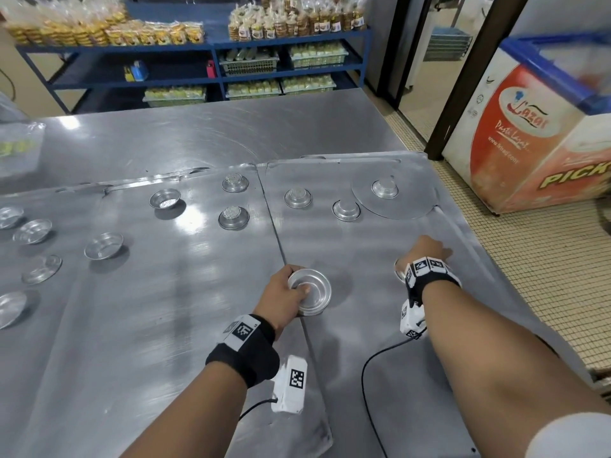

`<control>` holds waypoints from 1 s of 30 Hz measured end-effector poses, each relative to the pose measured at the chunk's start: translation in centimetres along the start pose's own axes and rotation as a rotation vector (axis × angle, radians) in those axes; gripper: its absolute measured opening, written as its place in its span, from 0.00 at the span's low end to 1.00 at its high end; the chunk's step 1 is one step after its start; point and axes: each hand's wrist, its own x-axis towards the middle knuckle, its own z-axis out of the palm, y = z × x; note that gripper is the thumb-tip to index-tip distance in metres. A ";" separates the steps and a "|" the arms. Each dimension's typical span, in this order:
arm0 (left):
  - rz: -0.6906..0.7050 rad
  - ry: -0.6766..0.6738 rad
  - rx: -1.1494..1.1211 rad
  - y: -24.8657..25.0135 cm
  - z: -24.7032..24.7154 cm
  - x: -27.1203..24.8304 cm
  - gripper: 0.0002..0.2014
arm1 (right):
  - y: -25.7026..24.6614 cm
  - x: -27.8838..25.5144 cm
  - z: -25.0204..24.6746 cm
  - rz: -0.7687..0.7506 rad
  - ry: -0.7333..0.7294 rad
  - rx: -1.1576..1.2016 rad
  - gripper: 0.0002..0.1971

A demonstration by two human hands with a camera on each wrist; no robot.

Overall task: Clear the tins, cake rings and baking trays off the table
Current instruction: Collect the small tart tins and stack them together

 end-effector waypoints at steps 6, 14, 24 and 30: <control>0.012 0.002 0.006 -0.3 -0.8 -1.3 0.12 | 0.0 -1.8 2.0 0.022 -0.029 0.014 0.18; 0.012 -0.005 -0.002 -0.4 -1.6 -2.4 0.12 | -0.7 -5.7 1.5 -0.083 0.092 0.396 0.32; -0.080 0.021 -0.109 -0.4 -2.1 -3.0 0.10 | -2.5 -16.5 1.3 -0.708 0.131 1.118 0.32; -0.141 -0.011 -0.241 -0.2 -2.6 -3.0 0.22 | -1.8 -21.0 2.5 -0.869 -0.056 1.251 0.34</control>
